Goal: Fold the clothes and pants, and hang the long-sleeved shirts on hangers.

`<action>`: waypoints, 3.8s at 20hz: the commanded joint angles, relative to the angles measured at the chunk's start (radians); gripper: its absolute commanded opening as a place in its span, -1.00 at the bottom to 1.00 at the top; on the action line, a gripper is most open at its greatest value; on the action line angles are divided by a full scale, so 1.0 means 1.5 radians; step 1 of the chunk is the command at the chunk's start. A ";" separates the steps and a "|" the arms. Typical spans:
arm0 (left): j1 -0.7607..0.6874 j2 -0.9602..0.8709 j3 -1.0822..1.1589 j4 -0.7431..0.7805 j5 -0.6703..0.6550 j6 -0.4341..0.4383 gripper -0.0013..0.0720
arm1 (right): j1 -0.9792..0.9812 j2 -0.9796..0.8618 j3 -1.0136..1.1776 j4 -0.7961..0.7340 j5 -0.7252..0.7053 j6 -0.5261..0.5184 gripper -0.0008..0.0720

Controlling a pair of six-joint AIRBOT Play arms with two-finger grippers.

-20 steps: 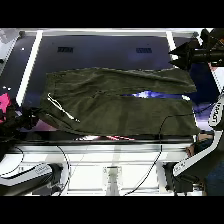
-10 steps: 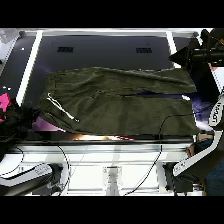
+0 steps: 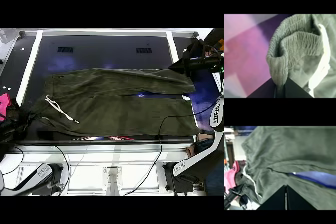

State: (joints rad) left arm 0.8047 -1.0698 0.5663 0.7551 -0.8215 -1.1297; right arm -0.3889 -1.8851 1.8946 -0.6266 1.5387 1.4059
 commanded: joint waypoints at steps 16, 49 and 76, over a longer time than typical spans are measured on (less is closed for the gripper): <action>0.001 0.027 -0.015 0.105 0.015 -0.020 -0.88 | -0.375 0.644 -0.906 -0.077 -0.182 -0.077 -0.64; 0.001 0.027 -0.015 0.100 0.010 0.025 -0.88 | -0.538 0.513 -0.937 -0.142 -0.252 0.019 0.34; 0.001 0.026 -0.015 0.072 0.038 0.025 -0.88 | -0.447 0.479 -0.924 -0.120 -0.380 0.046 -0.52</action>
State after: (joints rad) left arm 0.8055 -1.0306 0.5438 0.8688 -0.7853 -1.0920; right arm -1.0721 -1.1645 0.5087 -0.8318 1.0031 1.4769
